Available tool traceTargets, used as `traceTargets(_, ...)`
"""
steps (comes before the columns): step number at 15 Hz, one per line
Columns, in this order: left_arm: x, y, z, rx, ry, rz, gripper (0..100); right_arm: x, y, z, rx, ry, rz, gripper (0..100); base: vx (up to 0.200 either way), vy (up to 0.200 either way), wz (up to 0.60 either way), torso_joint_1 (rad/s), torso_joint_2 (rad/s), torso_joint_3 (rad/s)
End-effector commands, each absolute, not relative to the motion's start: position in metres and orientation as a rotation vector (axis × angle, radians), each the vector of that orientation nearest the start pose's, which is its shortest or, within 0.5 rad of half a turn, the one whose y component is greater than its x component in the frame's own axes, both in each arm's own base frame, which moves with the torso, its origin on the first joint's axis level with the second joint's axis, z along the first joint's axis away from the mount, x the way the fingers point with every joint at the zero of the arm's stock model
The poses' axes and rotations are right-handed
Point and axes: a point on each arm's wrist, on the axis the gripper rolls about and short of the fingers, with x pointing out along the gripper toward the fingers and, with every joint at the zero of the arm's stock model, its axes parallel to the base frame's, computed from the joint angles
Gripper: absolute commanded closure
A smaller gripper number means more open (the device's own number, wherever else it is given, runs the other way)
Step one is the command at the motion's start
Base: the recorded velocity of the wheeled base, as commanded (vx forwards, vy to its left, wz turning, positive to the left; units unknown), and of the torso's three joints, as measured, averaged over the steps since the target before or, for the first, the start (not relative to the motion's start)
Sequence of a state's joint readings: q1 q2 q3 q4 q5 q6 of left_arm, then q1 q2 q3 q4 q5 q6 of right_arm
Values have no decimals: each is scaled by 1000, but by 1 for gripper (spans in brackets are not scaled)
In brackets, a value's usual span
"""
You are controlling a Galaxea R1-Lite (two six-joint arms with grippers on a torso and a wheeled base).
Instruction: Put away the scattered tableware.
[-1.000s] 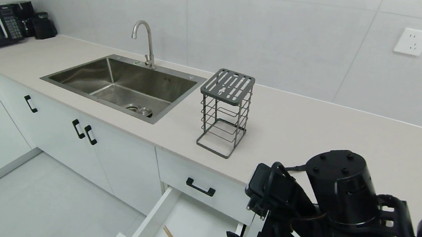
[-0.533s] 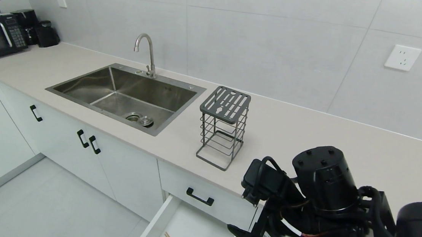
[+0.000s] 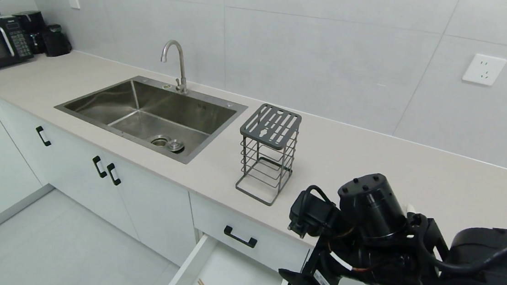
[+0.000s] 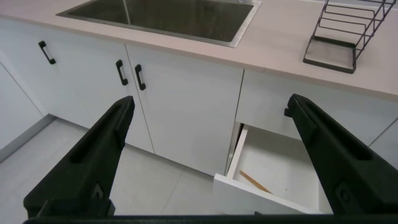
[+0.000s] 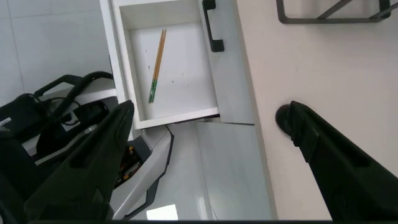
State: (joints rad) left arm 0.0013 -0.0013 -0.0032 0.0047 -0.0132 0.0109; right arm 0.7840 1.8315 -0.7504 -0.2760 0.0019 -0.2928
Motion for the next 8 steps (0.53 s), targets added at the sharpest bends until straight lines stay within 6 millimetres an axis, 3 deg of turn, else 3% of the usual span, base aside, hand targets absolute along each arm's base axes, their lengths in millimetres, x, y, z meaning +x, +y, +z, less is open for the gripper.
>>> traceTargets(1, -23, 0, 76, 11, 1, -12, 0, 221, 211, 87, -583, 685, 833, 0, 0, 0, 0, 0, 0, 0)
traceTargets(8, -23, 0, 76, 11, 1, -11, 0, 251, 170, 95, -524, 684, 682, 0, 0, 0, 0, 0, 0, 0)
